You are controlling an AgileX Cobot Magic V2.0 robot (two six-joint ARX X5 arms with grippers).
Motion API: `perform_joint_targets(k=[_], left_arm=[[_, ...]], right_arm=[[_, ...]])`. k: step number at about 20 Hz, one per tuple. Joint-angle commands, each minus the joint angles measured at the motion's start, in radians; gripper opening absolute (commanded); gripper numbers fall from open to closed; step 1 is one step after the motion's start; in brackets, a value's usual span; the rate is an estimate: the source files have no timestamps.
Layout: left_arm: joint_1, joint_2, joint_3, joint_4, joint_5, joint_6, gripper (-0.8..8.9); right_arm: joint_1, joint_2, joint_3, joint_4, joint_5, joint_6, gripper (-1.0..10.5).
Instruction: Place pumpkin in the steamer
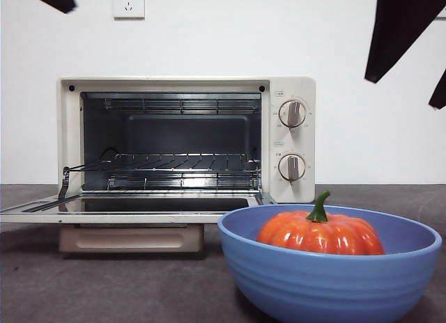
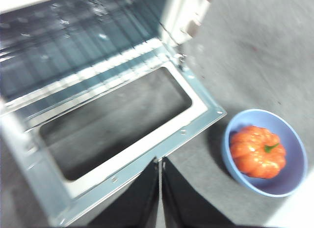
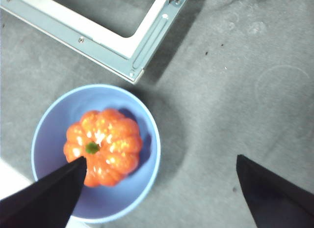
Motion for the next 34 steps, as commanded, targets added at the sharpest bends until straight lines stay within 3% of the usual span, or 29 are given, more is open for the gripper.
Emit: perform_joint_targets(k=[1, 11, 28, 30, 34], left_arm=[[0.027, -0.081, -0.067, 0.021, -0.001, -0.015, 0.15], [0.058, -0.311, -0.174, -0.038, -0.001, -0.017, 0.15], [0.058, -0.313, -0.174, -0.038, -0.001, -0.017, 0.15], [0.058, -0.313, -0.174, -0.038, -0.001, -0.017, 0.15], [0.058, -0.312, -0.174, -0.035, -0.001, -0.016, 0.15]], right_arm=[[0.005, 0.024, -0.011, 0.036, -0.033, 0.032, 4.5], [0.005, 0.04, -0.206, 0.211, -0.055, 0.121, 3.6], [0.009, 0.243, -0.276, 0.368, -0.056, 0.134, 1.1], [0.009, 0.242, -0.276, 0.373, -0.059, 0.134, 0.1], [0.011, 0.236, -0.275, 0.371, -0.1, 0.154, 0.1]])
